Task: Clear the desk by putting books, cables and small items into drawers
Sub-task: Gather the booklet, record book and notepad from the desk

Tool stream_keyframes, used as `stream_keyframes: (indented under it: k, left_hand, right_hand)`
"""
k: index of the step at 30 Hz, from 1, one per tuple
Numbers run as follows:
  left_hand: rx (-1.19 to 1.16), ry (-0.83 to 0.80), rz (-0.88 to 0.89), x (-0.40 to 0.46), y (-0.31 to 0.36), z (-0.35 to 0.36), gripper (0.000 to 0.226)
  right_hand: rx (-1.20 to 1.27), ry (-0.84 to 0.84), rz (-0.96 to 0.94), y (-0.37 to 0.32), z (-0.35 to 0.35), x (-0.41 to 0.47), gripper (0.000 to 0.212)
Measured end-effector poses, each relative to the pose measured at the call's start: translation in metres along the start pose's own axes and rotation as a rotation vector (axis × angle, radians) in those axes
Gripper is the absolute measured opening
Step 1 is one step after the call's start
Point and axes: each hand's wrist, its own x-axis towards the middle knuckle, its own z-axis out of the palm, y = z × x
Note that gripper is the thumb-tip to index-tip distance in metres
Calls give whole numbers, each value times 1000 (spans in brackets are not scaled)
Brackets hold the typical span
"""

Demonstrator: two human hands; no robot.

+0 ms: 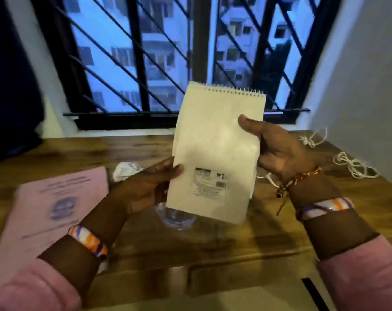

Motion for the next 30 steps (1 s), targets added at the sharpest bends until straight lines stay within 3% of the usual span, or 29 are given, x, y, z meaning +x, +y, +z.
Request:
stream_keyframes:
  k: [5,7,9,11,13,16,18,20,22,25,30]
  left_hand:
    - [279,402,350,-55,30,-55,40]
    - [302,573,500,-79,36,-79,25]
    - [276,618,576,-101,41,-97,16]
    - [230,554,529,-123,40,-116,21]
    - [173,593,463,-139,33,-134,17]
    - [-28,845,350,-157,13,-160,16]
    - [-136,996,275,-162,-4,-174,22]
    - [-24,1188,141,-166,-20,-191,27]
    - [156,1280,-54,-163,-38,-199,34]
    - [314,1251,-242,-166,-57,-202,45]
    - [395,1064,-148,-173,-57,-204,80]
  right_hand:
    - [-30,-189,-130,8,106,8,31]
    - [-8,-250,-149,16,140,15,23]
    - [30,-300,-124,27,170,25,17]
    - [52,-337,-70,43,201,35,16]
    - [70,-345,-28,61,229,44,17]
    - [-10,-327,-19,99,254,62,19]
    - [-200,-361,117,139,256,65,22]
    - [-474,-405,231,186,252,66,35]
    - [-641,-358,237,220,240,67,62]
    - [-642,-314,310,255,231,68,76]
    - [-682,-325,235,279,232,86,75]
